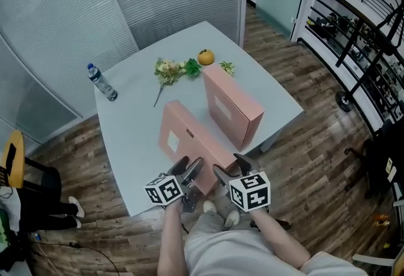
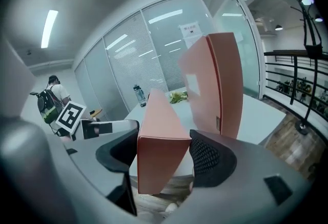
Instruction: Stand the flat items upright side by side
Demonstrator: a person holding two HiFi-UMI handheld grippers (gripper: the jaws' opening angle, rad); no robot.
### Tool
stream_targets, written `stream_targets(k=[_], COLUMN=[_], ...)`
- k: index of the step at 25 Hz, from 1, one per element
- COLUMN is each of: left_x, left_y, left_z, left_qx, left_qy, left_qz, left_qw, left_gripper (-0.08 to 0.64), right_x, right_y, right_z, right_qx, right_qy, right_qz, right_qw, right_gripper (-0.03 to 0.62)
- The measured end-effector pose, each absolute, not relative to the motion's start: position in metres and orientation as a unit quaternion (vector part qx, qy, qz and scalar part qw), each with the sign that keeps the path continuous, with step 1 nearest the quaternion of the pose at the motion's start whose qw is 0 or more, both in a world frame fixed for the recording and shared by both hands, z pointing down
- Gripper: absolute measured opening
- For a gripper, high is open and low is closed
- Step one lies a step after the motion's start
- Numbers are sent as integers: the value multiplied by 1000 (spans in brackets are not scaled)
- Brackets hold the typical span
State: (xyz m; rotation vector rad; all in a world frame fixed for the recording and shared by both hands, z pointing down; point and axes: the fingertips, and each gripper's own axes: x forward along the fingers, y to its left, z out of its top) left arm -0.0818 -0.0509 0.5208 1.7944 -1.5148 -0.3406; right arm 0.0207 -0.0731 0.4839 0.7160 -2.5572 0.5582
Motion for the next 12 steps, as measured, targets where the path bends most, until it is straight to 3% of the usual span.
stream_targets(k=[12], left_x=[-97], left_y=[-45], left_z=[527], left_qx=[671], left_qy=[-594], left_qz=[-199], left_qw=[396], left_gripper=[330], right_x=[3], right_y=[-47], right_z=[459], right_qx=[231], right_qy=[-934], right_qz=[143], right_qw=[232], right_gripper=[304])
